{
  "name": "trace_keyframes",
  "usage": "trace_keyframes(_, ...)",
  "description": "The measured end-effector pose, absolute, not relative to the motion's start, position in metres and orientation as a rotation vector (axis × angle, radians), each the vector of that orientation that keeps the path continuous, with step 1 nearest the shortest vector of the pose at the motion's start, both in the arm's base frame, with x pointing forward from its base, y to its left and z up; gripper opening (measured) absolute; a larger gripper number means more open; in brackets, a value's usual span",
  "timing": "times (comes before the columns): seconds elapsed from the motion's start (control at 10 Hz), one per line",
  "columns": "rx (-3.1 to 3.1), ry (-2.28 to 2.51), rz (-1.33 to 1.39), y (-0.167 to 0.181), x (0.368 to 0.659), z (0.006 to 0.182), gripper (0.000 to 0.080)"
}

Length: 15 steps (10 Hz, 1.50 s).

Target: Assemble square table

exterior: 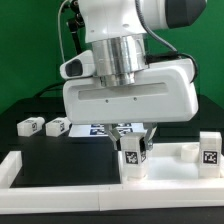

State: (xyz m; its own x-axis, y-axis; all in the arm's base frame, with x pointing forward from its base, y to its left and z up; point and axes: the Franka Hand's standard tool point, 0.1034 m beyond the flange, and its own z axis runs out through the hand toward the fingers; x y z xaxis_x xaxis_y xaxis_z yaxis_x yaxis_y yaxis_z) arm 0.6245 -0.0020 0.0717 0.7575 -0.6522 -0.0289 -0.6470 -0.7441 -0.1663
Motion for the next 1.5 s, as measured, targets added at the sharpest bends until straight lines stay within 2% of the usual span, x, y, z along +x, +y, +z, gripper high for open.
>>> trace_keyframes(0.4, -2.161, 1.921, 0.177, 0.0012, 0.6245, 0.07, 0.0291)
trace_keyframes(0.6, -2.042, 2.052, 0.201, 0.0022, 0.6245, 0.0701, 0.0291)
trace_keyframes(0.8, -2.154, 1.935, 0.172, 0.002, 0.6246, 0.0699, 0.0291)
trace_keyframes(0.9, -2.287, 1.776, 0.129, 0.0042, 0.624, 0.0692, 0.0516)
trace_keyframes(1.0, -2.482, 1.53, 0.088, 0.0053, 0.6235, 0.069, 0.0516)
trace_keyframes(1.1, -2.627, 1.302, 0.077, 0.0069, 0.623, 0.0697, 0.0621)
trace_keyframes(1.3, -2.692, 1.162, 0.054, 0.0043, 0.6234, 0.0694, 0.0641)
trace_keyframes(1.5, -2.872, 0.764, 0.018, 0.0021, 0.6219, 0.0689, 0.0648)
